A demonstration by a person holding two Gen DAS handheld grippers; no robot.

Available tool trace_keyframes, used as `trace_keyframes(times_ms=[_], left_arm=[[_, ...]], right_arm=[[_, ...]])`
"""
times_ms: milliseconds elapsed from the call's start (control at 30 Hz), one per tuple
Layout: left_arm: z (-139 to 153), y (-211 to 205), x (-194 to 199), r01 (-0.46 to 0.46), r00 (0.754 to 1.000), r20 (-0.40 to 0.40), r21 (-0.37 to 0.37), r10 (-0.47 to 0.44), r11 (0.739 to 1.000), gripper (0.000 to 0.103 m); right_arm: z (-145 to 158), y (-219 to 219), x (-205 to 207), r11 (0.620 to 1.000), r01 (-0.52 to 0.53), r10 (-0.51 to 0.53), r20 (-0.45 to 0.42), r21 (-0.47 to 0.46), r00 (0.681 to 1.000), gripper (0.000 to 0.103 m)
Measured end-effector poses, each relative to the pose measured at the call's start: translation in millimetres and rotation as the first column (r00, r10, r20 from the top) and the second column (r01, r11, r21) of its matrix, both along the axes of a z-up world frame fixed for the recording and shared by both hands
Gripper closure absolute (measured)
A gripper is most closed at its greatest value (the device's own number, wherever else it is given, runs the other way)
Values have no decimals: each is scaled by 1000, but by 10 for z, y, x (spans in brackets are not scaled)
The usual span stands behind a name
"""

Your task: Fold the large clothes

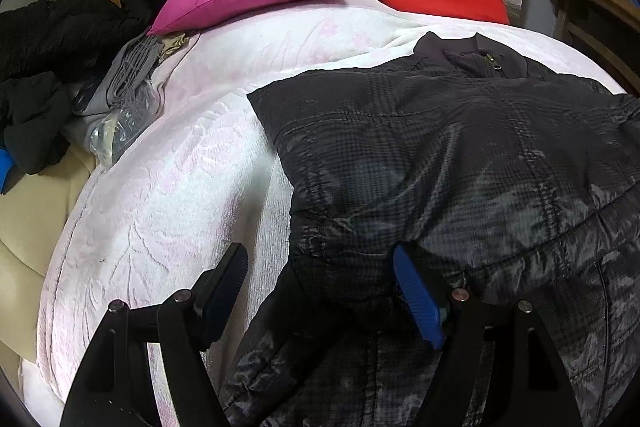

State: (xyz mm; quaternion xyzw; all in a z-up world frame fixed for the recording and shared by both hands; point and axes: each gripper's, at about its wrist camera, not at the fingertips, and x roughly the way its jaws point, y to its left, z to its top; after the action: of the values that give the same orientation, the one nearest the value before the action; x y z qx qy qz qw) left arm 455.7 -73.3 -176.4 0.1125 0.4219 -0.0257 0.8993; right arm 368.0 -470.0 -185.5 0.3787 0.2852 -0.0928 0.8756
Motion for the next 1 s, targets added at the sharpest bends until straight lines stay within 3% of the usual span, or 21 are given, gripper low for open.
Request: trace_keyframes(times_ms=[100, 167, 300, 600, 700, 833, 1000], left_arm=[[5, -3, -12, 4, 1000, 2, 2, -4, 1000, 27], [1, -9, -27, 4, 1000, 5, 8, -4, 1000, 27], [-4, -26, -43, 3, 1000, 11, 18, -3, 1000, 27], [-22, -48, -74, 11, 1000, 26, 44, -12, 999, 27], [-27, -51, -84, 11, 1000, 27, 48, -12, 999, 27], [-33, -62, -96, 8, 999, 31, 55, -10, 998, 27], [-30, -74, -100, 3, 999, 34, 57, -5, 998, 27]], right_arm=[[77, 110, -61, 997, 15, -16, -23, -81, 1000, 89], [4, 98, -39, 994, 6, -16, -88, -111, 996, 89], [-361, -36, 123, 999, -24, 16, -234, -33, 972, 90], [-302, -369, 62, 985, 4, 35, -223, 172, 974, 80], [-174, -442, -54, 991, 45, -18, -207, 129, 978, 77], [108, -496, -205, 990, 139, -140, -133, -17, 981, 73], [259, -261, -136, 996, 19, -25, -69, -90, 997, 73]])
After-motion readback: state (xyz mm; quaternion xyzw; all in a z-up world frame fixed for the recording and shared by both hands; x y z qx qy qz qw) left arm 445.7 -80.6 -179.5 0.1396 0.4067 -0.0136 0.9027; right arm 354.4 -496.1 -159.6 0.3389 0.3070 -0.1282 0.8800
